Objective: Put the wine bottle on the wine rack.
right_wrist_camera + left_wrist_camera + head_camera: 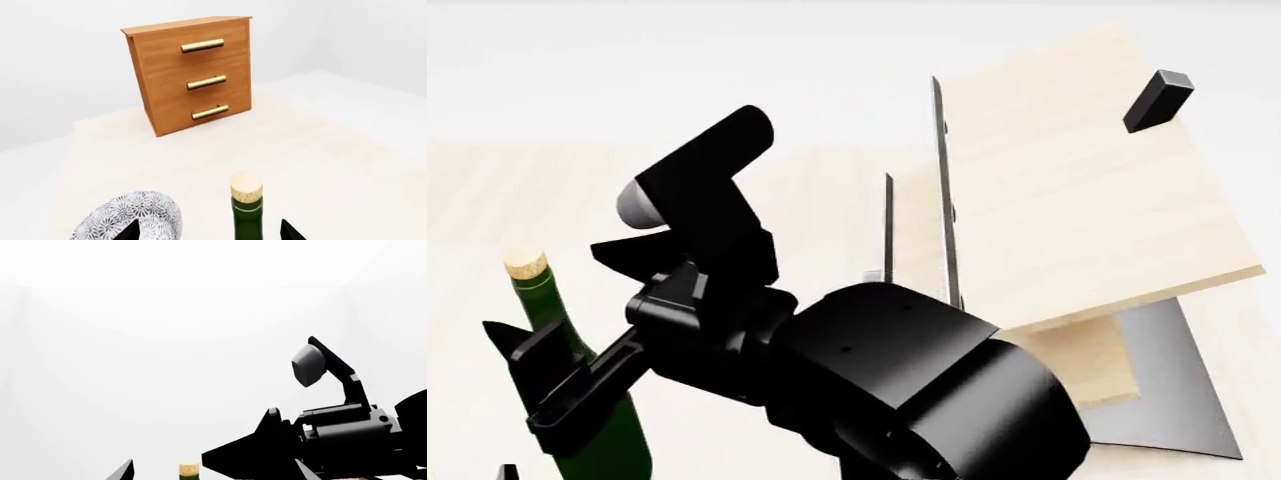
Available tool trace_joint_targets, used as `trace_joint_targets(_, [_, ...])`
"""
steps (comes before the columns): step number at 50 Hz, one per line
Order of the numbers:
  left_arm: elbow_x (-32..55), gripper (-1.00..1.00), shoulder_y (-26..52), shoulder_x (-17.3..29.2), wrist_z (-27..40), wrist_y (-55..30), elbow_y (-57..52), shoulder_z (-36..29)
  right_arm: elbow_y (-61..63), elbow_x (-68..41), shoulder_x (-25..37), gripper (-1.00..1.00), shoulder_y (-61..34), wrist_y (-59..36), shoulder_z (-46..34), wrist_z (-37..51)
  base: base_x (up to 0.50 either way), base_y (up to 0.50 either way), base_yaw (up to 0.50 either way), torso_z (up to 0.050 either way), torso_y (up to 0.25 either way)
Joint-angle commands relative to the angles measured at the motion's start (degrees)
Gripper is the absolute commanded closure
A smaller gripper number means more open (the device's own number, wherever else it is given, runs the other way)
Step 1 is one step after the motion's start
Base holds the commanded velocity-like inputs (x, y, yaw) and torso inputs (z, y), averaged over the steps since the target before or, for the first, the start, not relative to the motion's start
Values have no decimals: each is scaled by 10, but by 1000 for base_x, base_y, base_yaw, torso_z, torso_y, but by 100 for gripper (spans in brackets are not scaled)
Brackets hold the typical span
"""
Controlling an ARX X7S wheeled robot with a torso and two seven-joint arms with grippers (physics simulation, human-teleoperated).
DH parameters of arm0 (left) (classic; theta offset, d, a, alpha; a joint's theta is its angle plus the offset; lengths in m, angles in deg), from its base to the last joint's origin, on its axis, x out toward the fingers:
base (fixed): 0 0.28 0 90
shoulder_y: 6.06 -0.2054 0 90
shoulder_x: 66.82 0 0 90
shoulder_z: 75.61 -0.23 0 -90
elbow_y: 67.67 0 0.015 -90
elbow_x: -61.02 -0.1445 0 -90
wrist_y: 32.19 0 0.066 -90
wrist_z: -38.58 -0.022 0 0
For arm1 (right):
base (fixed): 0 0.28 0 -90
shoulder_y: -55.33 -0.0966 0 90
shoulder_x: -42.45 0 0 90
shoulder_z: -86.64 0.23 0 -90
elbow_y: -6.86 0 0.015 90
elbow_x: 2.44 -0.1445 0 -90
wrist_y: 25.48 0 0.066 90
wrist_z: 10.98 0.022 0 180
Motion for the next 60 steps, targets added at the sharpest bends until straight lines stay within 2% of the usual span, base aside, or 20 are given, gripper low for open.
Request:
trace_joint_targets(1, [2, -100, 0, 2, 2, 1, 0, -1, -53, 46, -17, -100, 15, 85, -40, -22, 0, 0, 0, 0, 0])
trace_joint_targets(19, [5, -100, 6, 4, 2, 0, 4, -7, -163, 21, -53, -100, -11, 158, -52, -36, 0, 0, 0, 0, 0])
trace_joint_targets(27, [5, -100, 8, 4, 2, 2, 10, -10, -254, -2, -57, -100, -40, 245, -115, -25, 0, 0, 0, 0, 0])
trace_joint_targets(38, [6, -100, 8, 6, 3, 2, 8, -12, -412, -133, -59, -100, -104, 398, -280, -7, 0, 0, 0, 0, 0])
trace_joint_targets(47, [6, -100, 8, 8, 5, 1, 7, -13, -441, -210, -59, -100, -122, 459, -366, 4, 0, 0, 0, 0, 0])
trace_joint_targets(54, [6, -100, 8, 9, 6, 0, 5, -14, -474, -331, -59, -100, -155, 545, -506, 19, 0, 0, 0, 0, 0])
trace_joint_targets(60, [7, -100, 9, 10, 7, 1, 7, -15, -471, -375, -59, -100, -167, 572, -553, 23, 0, 0, 0, 0, 3])
